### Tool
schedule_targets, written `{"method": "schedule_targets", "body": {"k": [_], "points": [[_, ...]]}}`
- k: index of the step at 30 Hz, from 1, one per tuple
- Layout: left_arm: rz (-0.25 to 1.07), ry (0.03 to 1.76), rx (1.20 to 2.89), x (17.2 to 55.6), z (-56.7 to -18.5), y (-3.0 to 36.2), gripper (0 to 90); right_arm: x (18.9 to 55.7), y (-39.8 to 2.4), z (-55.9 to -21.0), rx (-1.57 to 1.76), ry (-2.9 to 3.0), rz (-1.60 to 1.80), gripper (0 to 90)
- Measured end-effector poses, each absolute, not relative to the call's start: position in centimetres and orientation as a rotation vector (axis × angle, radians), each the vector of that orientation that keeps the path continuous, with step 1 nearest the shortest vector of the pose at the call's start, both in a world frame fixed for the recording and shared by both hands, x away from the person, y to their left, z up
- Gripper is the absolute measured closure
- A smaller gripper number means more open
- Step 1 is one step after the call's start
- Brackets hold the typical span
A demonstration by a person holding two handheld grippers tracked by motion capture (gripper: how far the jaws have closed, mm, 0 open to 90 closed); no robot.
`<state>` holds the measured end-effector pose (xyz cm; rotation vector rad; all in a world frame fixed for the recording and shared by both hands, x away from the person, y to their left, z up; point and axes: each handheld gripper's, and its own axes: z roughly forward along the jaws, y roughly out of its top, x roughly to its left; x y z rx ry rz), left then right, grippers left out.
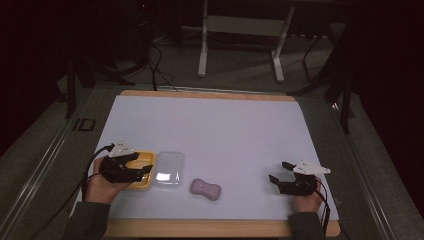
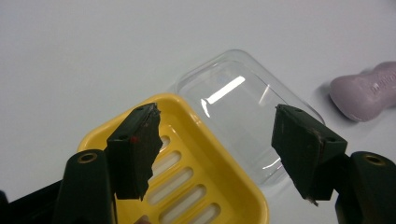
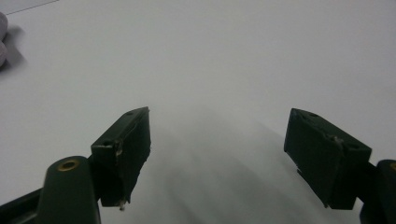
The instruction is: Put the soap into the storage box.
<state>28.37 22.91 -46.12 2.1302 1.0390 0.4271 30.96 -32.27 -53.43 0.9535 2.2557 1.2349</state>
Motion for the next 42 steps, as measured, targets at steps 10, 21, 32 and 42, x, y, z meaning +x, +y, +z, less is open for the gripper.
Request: {"method": "schedule_targets", "body": {"k": [10,21,32,42], "points": [[0.401,0.9,2.233,29.0,-45.6,20.7,32.8,31.0,-32.3,-53.4,0.955,2.256,1.234,22.3],[0.383,0.787,2.303,29.8,-45.3,18.5,31.9,31.0,-32.2,-53.4,0.955,2.255,1.232,22.2],[0.351,0.693,2.368,30.0,-45.3,16.9,30.8,30.9,-32.2,-53.4,0.951,2.261,1.234,22.5],[0.33,0.61,2.425,30.3,-45.2,15.0,30.3,31.0,-32.2,-53.4,0.951,2.261,1.234,22.5]]}}
